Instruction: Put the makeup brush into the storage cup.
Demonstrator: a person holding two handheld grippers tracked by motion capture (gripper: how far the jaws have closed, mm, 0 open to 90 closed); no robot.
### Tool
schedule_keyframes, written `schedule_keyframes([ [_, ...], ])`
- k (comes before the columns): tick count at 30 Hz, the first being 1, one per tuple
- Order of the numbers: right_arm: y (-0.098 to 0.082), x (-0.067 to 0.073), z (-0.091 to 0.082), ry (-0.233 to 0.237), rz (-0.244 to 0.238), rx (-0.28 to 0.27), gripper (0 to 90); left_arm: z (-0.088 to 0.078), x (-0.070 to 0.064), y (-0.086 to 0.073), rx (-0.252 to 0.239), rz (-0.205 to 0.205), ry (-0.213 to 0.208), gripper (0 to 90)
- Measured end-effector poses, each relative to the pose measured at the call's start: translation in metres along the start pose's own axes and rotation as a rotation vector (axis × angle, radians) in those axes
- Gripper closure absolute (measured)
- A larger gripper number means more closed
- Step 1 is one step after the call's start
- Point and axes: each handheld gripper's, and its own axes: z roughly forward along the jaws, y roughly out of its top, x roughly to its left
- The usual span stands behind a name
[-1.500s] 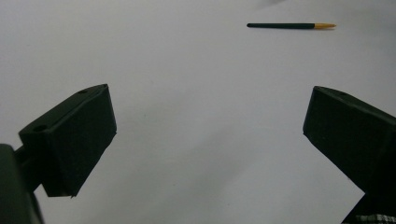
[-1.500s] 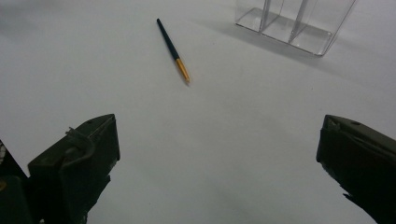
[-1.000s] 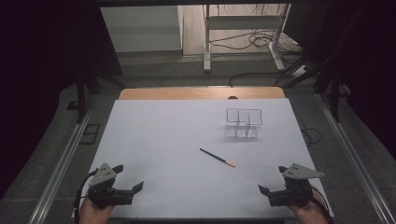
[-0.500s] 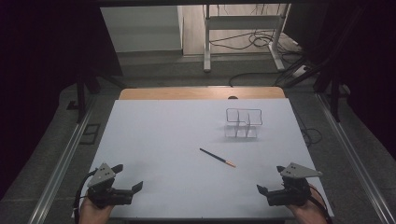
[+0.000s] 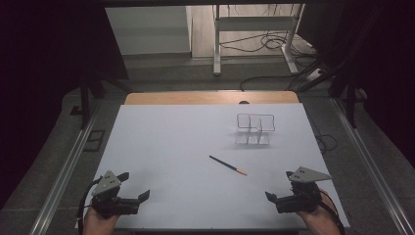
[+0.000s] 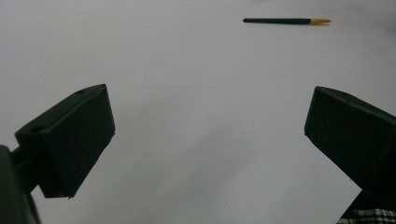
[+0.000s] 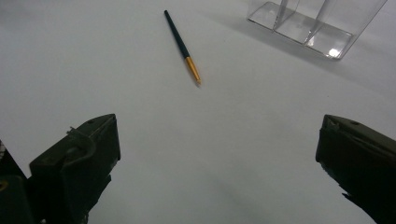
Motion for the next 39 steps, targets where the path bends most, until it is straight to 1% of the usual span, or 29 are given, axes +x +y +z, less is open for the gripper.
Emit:
schedule_keyframes([
  [6,0.002,-0.002,0.004,0.004,0.008,0.02,0.0,0.0,0.001,0.0,-0.004,-0.01,-0.001,2.0],
  [10,0.005,-0.003,0.006,0.006,-0.002,0.028,0.0,0.0,0.001,0.0,0.001,-0.01,0.0,1.9],
  [17,0.011,-0.002,0.012,0.031,-0.011,0.042,0.0,0.001,0.001,0.0,0.003,-0.014,-0.001,1.8],
  [24,0.018,-0.004,0.017,0.039,-0.017,0.054,0.0,0.001,0.002,0.0,0.003,-0.018,0.001,1.8],
  [27,0.021,-0.005,0.019,0.049,-0.007,0.062,0.0,0.0,0.003,-0.001,-0.002,-0.022,0.0,1.8],
  [30,0.023,-0.005,0.02,0.051,-0.007,0.067,0.0,0.0,0.003,-0.001,-0.004,-0.025,-0.001,1.8],
  [35,0.028,-0.005,0.025,0.04,-0.037,0.092,0.0,0.0,0.003,-0.001,-0.005,-0.025,-0.001,1.7],
  [38,0.029,-0.005,0.027,0.038,-0.038,0.102,0.0,0.0,0.003,-0.001,-0.005,-0.025,-0.001,1.7],
  [39,0.03,-0.006,0.029,0.039,-0.039,0.116,0.1,0.0,0.003,-0.001,-0.003,-0.025,-0.002,1.7],
])
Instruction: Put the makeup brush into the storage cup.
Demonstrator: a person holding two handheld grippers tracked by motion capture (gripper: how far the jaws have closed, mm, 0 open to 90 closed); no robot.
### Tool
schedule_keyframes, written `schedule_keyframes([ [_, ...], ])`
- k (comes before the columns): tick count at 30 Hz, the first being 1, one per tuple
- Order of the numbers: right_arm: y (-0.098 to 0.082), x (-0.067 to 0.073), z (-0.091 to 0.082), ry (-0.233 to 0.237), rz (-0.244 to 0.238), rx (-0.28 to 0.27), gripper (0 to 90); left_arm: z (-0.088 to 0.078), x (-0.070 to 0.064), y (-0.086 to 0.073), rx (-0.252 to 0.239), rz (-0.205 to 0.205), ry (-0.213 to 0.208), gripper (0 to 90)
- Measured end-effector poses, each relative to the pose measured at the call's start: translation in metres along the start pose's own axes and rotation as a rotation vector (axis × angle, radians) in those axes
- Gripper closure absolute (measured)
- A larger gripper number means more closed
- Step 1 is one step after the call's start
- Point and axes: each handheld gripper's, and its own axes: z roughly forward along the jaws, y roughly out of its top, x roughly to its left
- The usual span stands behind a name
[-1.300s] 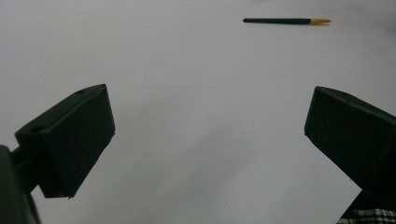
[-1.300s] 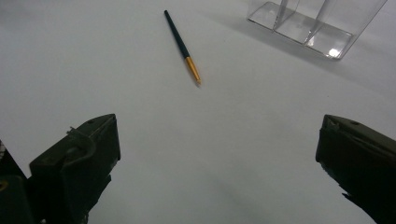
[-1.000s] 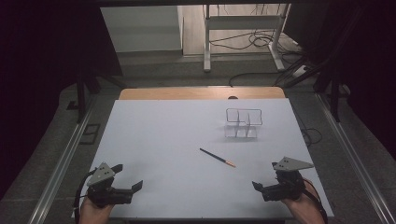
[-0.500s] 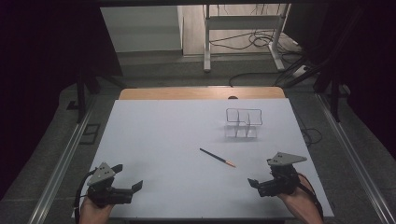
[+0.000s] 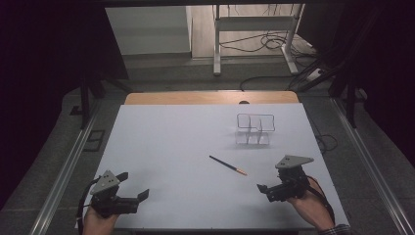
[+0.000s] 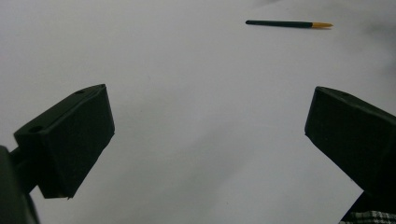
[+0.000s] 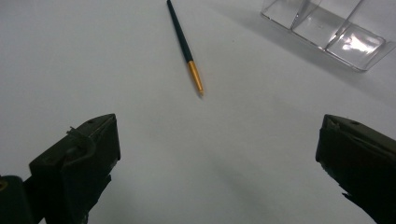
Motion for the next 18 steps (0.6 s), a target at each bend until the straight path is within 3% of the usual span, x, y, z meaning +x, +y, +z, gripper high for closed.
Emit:
schedule_keyframes([
  [9,0.01,-0.003,0.008,-0.009,0.011,0.025,0.3,0.001,0.0,0.0,0.008,0.004,-0.003,1.7],
  [18,0.019,-0.003,0.018,0.0,-0.011,0.071,0.0,0.002,-0.001,0.0,0.013,0.007,-0.007,1.8],
])
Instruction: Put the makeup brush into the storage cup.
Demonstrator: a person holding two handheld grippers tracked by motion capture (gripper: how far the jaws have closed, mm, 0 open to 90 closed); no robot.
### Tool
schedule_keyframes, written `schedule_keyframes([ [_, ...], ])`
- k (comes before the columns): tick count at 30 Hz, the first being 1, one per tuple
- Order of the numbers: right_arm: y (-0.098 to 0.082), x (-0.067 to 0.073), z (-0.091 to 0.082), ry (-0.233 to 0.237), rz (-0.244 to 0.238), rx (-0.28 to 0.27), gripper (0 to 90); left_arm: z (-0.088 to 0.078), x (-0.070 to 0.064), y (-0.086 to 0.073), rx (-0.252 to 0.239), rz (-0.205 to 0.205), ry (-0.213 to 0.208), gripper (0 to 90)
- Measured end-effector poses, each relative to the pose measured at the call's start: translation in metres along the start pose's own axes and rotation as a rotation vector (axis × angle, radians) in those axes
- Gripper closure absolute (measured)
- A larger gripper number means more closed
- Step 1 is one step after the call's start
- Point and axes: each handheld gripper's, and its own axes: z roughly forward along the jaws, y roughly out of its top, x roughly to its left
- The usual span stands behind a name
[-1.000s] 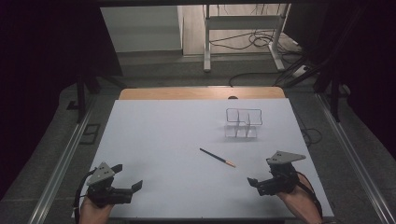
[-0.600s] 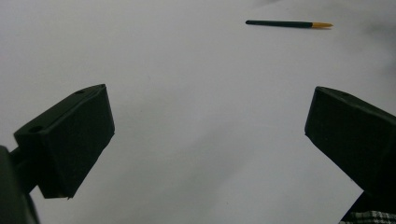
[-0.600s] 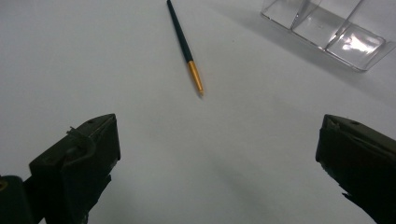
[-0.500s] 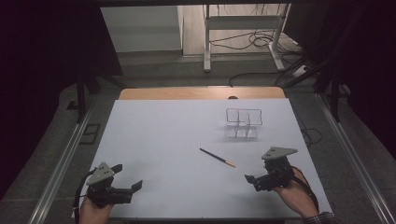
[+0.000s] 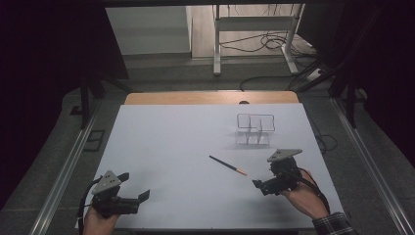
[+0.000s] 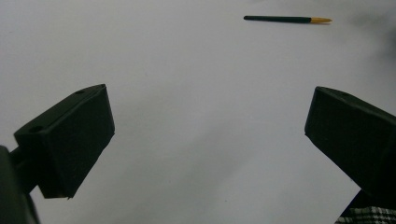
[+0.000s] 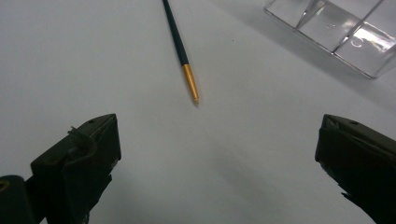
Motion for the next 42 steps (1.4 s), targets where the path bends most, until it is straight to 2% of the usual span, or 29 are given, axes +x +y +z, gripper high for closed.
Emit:
schedule_keyframes([
  [10,0.01,-0.001,0.007,0.015,-0.012,0.03,0.0,0.0,0.0,0.0,0.004,0.001,-0.002,1.8],
  [14,0.013,0.0,0.01,0.032,-0.023,0.063,0.3,0.001,0.0,0.0,0.007,0.001,-0.002,1.8],
  [18,0.016,0.0,0.015,0.034,-0.043,0.09,2.6,0.001,0.0,0.0,0.007,0.001,-0.002,1.8],
  [29,0.025,-0.001,0.027,0.025,-0.069,0.11,3.9,0.001,0.0,0.0,0.009,0.002,-0.003,1.8],
  [42,0.04,0.002,0.041,0.037,-0.112,0.166,20.7,0.001,0.0,0.0,0.012,0.003,-0.006,1.8],
])
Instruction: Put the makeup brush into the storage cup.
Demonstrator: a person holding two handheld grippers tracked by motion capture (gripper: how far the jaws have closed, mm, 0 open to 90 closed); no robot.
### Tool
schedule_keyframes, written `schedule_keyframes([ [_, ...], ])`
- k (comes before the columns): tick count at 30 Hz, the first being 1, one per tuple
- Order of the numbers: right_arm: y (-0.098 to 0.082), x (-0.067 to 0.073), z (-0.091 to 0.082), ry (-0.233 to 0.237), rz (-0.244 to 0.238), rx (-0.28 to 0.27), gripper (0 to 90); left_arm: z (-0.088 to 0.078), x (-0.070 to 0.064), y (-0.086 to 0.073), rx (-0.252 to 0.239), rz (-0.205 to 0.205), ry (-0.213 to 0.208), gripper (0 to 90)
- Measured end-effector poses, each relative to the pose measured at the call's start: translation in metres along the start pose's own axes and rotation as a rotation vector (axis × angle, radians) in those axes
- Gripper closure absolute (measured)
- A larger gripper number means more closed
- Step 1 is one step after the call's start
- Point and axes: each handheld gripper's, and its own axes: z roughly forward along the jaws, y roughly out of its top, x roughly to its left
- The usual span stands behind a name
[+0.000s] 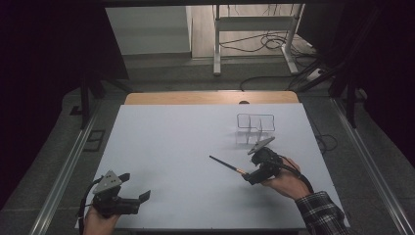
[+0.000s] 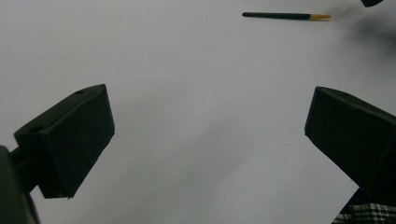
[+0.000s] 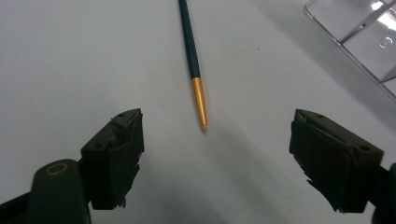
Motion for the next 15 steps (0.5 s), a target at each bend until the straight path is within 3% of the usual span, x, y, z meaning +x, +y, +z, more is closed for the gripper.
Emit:
schedule_keyframes([
  [8,0.009,-0.001,0.004,0.012,0.001,0.034,30.6,0.001,0.0,0.0,0.002,0.0,-0.005,1.8],
  [15,0.018,0.0,0.01,0.027,-0.025,0.085,38.8,0.001,0.0,0.0,0.005,0.001,-0.005,1.8],
])
